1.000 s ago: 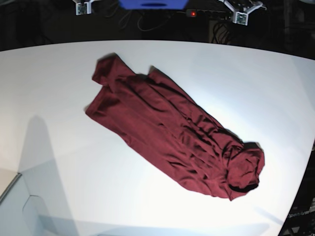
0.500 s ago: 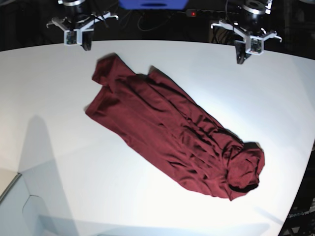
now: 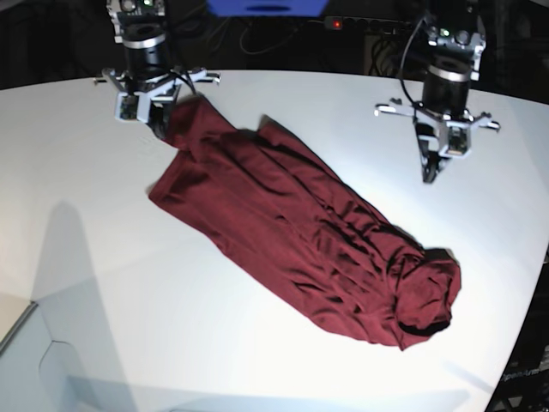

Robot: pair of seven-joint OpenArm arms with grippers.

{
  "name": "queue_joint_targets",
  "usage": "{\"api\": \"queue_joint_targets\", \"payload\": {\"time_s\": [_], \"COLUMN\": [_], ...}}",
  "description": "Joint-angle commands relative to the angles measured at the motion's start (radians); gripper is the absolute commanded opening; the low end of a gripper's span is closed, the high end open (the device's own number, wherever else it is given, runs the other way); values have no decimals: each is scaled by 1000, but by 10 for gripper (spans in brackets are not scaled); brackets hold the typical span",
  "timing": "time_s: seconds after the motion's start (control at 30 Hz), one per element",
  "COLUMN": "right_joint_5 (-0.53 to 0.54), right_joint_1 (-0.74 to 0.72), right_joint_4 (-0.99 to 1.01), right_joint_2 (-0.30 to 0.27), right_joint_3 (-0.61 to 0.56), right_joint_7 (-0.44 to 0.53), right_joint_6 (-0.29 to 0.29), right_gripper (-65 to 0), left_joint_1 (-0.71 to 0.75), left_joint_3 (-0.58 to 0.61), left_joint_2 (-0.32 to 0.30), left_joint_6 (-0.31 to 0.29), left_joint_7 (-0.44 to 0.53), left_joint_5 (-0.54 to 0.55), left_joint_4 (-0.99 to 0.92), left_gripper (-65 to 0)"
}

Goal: Layout the t-shirt on the table in an organized manner, then fold the t-shirt properly
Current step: 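Lower the left gripper onto the bunched end of the maroon shirt and grasp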

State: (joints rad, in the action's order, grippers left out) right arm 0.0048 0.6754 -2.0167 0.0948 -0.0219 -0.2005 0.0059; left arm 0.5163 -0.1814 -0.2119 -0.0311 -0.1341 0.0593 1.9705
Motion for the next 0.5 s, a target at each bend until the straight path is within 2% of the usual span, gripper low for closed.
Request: {"api": "queue_joint_targets", "payload": {"time_s": [0.0, 0.13, 0.27, 0.37, 0.47], "right_joint_5": [1, 1, 1, 1, 1], "right_joint_1": [-1, -15, -49, -59, -62], "right_joint_4": [-16, -14, -14, -14, -14], "right_joint_2": [3, 4, 4, 16, 32], "right_joint_3": [0, 0, 1, 1, 4], "right_joint_7": [22, -12, -93, -116, -118], "right_joint_6": [-2, -2, -2, -2, -2], "right_gripper": [-650, -650, -650, -650, -650], "left_joint_1": [-29, -187, -353, -494, -614], "left_joint_3": [-33, -83, -119, -142, -168], "left_joint_2": [-4, -2, -5, -5, -2], "left_joint_6": [21, 21, 18, 17, 17], "left_joint_7": [26, 9, -146, -267, -352], "left_joint_5": [-2, -2, -2, 0, 21], "left_joint_4": [5, -56, -124, -218, -330], "left_gripper": [-645, -645, -644, -644, -602]}}
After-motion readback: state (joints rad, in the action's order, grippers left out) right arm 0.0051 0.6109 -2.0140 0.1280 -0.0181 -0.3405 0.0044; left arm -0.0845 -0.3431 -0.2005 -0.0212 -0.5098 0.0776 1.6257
